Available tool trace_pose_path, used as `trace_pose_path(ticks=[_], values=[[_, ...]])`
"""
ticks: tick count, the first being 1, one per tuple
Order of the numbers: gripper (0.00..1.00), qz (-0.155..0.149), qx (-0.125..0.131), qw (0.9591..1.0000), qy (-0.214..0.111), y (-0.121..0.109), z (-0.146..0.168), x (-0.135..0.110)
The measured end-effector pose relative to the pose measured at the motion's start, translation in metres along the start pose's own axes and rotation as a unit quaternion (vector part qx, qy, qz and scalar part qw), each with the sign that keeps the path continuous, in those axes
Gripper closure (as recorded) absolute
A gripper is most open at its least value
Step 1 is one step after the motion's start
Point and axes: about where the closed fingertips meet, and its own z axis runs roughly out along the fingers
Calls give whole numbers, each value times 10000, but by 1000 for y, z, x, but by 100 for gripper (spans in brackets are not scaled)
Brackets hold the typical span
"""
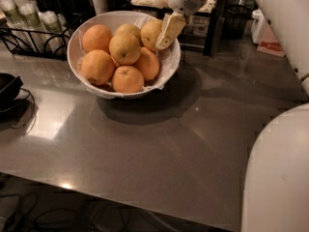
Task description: Pick orange from white bowl
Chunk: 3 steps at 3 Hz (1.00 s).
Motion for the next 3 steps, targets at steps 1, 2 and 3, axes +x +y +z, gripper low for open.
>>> trace_pose_path(ticks=[1,2,3], values=[[24,0,0,10000,0,0,0,0],[29,23,-119,9999,-11,5,8,2],[33,60,-336,9994,1,14,24,7]])
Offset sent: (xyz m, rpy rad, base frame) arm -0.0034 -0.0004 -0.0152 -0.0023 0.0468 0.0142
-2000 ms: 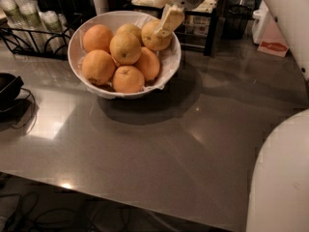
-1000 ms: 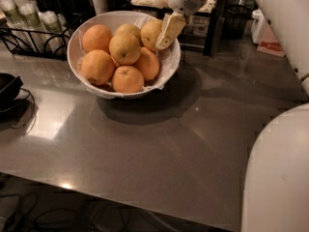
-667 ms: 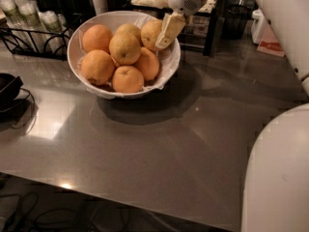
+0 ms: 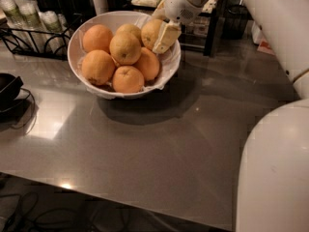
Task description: Pick orange from white bowl
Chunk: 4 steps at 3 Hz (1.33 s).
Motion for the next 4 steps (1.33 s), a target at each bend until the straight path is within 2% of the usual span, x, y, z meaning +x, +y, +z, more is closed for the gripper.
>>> trace_pose_path(ticks=[1,2,4], values=[[31,43,-139,9999,13,6,12,4],[50,45,-151,9999,21,6,13,4],[96,44,-151,9999,17,6,13,4]])
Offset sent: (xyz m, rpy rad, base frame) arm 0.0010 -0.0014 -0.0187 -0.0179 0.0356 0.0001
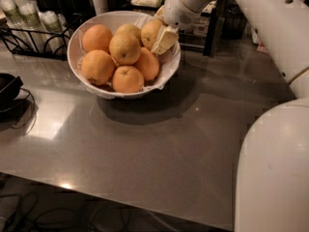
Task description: Pick orange from white bowl
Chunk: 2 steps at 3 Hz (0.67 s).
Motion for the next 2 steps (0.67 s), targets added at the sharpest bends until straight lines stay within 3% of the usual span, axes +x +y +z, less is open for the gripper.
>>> trace_pose_path(ticks=[1,2], values=[[100,-34,3,9998,-197,-2,-2,-7],[100,-118,144,9978,-637,-2,-24,-24]])
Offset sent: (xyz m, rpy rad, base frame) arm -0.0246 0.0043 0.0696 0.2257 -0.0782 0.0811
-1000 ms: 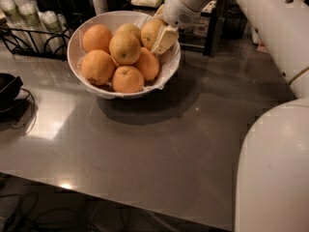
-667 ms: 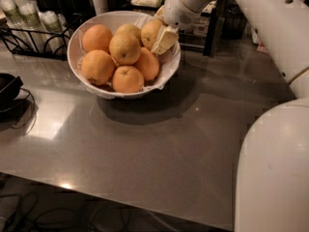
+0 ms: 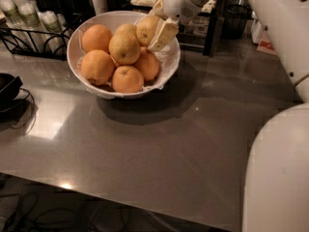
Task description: Pick orange from white bowl
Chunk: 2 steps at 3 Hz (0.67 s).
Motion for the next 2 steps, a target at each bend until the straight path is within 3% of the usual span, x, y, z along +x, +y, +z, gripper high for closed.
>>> trace_pose_path(ticks=[1,2], values=[[100,-84,197,9986,-477,2,-29,-19],[100,-109,196,9964,-818,11,-50,-32]])
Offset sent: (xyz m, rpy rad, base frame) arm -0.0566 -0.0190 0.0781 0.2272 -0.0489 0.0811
